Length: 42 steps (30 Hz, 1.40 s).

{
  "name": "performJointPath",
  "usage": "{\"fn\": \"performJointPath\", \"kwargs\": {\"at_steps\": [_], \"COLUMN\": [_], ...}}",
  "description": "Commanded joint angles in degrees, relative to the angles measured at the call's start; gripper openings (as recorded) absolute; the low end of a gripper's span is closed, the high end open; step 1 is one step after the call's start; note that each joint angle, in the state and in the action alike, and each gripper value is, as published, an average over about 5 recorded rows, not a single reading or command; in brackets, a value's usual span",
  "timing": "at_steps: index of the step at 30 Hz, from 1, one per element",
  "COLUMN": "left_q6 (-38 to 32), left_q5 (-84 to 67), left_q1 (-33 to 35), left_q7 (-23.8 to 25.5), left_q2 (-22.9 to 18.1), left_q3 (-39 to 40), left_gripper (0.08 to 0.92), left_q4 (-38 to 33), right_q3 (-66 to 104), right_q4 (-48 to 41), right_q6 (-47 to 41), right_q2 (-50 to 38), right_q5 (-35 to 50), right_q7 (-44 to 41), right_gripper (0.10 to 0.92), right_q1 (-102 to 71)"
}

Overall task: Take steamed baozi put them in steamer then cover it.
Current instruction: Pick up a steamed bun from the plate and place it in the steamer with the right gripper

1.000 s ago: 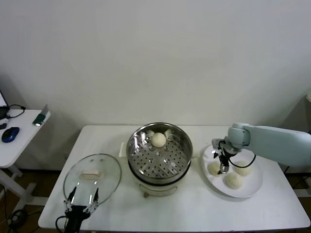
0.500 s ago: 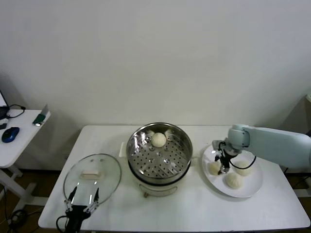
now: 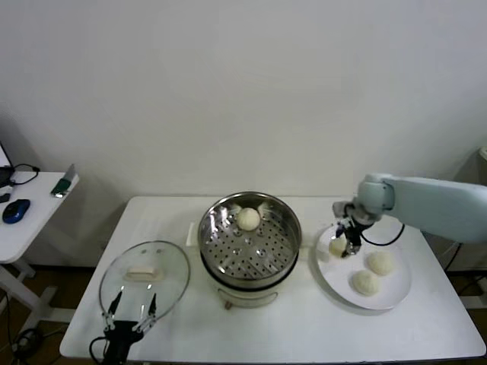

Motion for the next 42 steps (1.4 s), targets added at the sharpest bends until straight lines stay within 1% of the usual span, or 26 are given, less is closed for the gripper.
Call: {"fn": "performJointPath", "kwargs": {"at_steps": [1,4,8,11,14,20,28,33,42], "left_q6": [0.3,0.4,0.5,0.5,0.4,0.3,0.2,0.3,0.1], "left_q5": [0.0,0.0,0.0,0.0,0.1,0.0,0.3,0.4,0.3], "left_q1": [-0.2,-0.4,-0.6,-0.6,-0.5,-0.1,-0.1,-0.2,-0.3], "left_q7": [0.1,0.2,0.2,0.2,0.2,0.1,0.1,0.1,0.1], "left_q2": [0.5,0.7,0.9,0.9,0.8,0.5,0.6,0.5,0.4], "left_q3": [0.3,0.6,0.9,1.1,1.3,1.1,1.0,1.0,1.1], "left_gripper": [0.823,0.823,0.823,0.823,0.823,0.823,0.823,0.823,0.823], "left_q4": [-0.2,-0.4,-0.5,-0.7,-0.9,-1.4,-0.8,-0.7,-0.6], "right_q3": [-9.5,-7.8,-3.2,0.8,3.9,6.1,5.6,7.1,7.6], "right_q4": [6.5,9.7,13.0,15.0,15.8,14.7,11.6,7.9,0.3], "right_q6": [0.2,-1.6,-4.9,-7.6,-9.5,-11.5,-12.4,-12.9,-12.5], "right_q2": [4.1,6.4,9.7,12.9,16.5,22.9,26.7,28.8,32.1], "right_q5": [14.4,19.9,25.9,28.9,30.0,28.3,24.5,22.9,17.9], "right_q7": [-5.1,-4.8,-2.5,0.2,3.0,7.3,10.8,12.2,12.1], "right_gripper": [0.628,0.628,0.628,0.628,0.628,0.628,0.628,0.628,0.628], "right_q1": [26.3,29.1,28.6,26.4,22.6,13.8,6.1,2.5,-1.8]}}
